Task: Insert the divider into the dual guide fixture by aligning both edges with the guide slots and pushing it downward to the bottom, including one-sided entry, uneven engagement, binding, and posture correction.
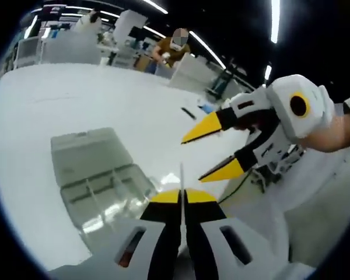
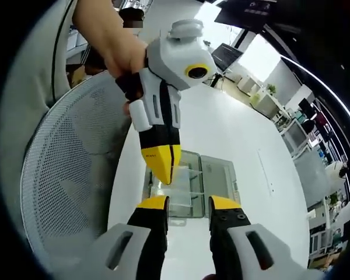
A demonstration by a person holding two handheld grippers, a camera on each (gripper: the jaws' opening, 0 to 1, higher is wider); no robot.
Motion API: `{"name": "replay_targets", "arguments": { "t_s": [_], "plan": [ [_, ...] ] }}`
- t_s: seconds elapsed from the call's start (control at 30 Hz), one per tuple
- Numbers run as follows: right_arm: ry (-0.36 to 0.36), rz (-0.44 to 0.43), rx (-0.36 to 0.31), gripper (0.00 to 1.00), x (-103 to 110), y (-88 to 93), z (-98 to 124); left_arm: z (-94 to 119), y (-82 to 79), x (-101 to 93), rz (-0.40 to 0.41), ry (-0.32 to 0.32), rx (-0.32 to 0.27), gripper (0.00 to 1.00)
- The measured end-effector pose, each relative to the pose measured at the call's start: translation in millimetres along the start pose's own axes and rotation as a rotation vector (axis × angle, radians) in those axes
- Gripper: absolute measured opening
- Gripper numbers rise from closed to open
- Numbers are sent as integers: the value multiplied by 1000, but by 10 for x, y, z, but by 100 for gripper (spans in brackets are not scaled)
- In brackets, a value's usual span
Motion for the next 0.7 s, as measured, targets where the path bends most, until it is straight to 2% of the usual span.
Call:
{"name": "replay_targets", "arguments": {
  "t_s": [0.7],
  "plan": [
    [-93,-12,-21,17,53,-56,41,20,72,-48,-171,21,9,0]
  ]
}}
Point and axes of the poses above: the point that each gripper's makers call its tool centre point, and the gripper's own axes: z roughly backward along the fingers, x roughly to its left, y roughly out of its underside, the point moved 3 cm from there along z, roughly backward along the fingers, and after that the axes turned 4 degrees about -z, right-handed, at the moved point
